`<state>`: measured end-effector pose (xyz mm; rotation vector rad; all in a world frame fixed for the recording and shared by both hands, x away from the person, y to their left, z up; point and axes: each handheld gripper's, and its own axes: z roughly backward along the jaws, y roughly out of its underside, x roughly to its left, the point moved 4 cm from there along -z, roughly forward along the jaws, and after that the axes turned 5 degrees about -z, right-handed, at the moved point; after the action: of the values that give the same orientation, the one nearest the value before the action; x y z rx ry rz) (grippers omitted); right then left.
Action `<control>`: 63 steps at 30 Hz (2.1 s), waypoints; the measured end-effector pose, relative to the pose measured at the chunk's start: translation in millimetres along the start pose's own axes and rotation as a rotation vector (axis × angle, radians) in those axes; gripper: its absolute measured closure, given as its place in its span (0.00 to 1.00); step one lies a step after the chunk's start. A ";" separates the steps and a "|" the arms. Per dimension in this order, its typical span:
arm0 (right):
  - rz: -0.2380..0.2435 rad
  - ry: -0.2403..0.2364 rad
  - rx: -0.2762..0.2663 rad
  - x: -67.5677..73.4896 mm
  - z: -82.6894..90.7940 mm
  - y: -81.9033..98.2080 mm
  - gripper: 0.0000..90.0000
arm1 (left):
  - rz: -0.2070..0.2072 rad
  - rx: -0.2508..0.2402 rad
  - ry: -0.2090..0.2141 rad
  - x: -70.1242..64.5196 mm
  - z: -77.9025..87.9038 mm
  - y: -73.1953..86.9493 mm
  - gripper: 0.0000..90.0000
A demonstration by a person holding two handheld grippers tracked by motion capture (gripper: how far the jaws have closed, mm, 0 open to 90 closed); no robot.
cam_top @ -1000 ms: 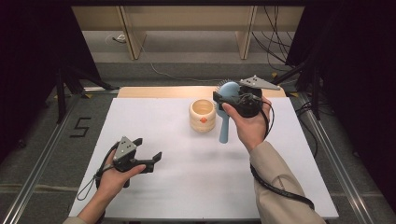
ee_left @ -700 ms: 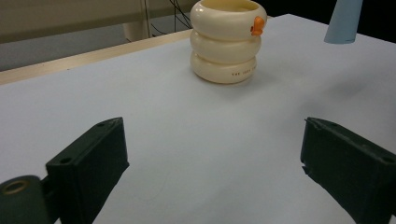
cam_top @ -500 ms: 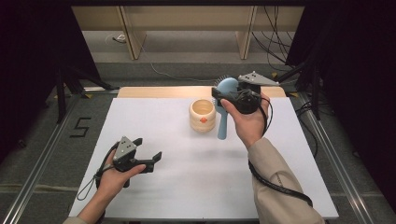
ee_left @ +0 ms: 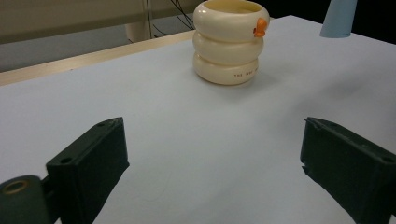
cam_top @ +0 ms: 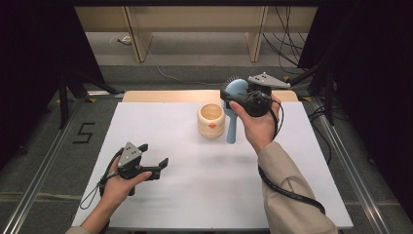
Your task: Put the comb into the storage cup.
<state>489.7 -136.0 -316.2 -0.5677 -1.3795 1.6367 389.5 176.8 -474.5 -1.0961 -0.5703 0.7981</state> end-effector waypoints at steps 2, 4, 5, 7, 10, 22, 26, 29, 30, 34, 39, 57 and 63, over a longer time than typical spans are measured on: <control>0.000 0.000 0.002 0.0 -0.8 0.2 0.24 | -0.002 0.001 0.000 0.3 0.1 -0.1 0.08; 0.000 0.000 0.001 0.2 -1.4 0.0 0.24 | -0.003 0.002 -0.001 0.5 0.1 0.1 0.08; 0.000 0.000 0.001 0.2 -1.4 0.0 0.24 | -0.003 0.002 -0.001 0.5 0.1 0.1 0.08; 0.000 0.000 -0.001 0.5 -1.9 -0.7 0.24 | -0.003 0.007 -0.002 0.7 0.3 0.3 0.08; 0.003 -0.001 -0.005 1.4 -2.2 -3.1 0.24 | -0.004 0.010 -0.004 1.0 0.4 0.4 0.09; 0.003 0.000 -0.016 2.2 -3.1 -7.8 0.24 | -0.004 0.009 -0.012 1.9 0.3 0.5 0.06; 0.002 0.001 -0.022 2.4 -3.4 -9.4 0.24 | -0.008 0.011 -0.010 1.8 0.1 0.9 0.05; 0.004 0.001 -0.025 2.5 -3.6 -10.2 0.24 | -0.008 0.012 -0.009 1.8 0.1 1.0 0.04; 0.005 0.001 -0.029 2.6 -3.9 -11.1 0.24 | -0.009 0.012 -0.012 2.2 0.2 0.9 0.04; 0.005 -0.004 -0.038 3.4 -4.2 -13.4 0.24 | -0.011 0.013 -0.015 2.7 0.3 0.9 0.02; 0.008 -0.002 -0.044 3.5 -5.4 -15.6 0.24 | -0.014 0.016 -0.016 3.0 0.3 1.3 0.01; 0.012 0.001 -0.057 2.3 -9.8 -20.3 0.24 | -0.019 0.021 -0.022 3.9 0.2 1.6 0.00; 0.013 0.000 -0.063 3.0 -9.8 -22.6 0.24 | -0.019 0.021 -0.021 3.8 0.1 1.7 0.00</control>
<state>503.7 -128.7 -297.0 -0.6148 -1.4342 1.6083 391.2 180.4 -475.9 -1.0627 -0.5883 0.7986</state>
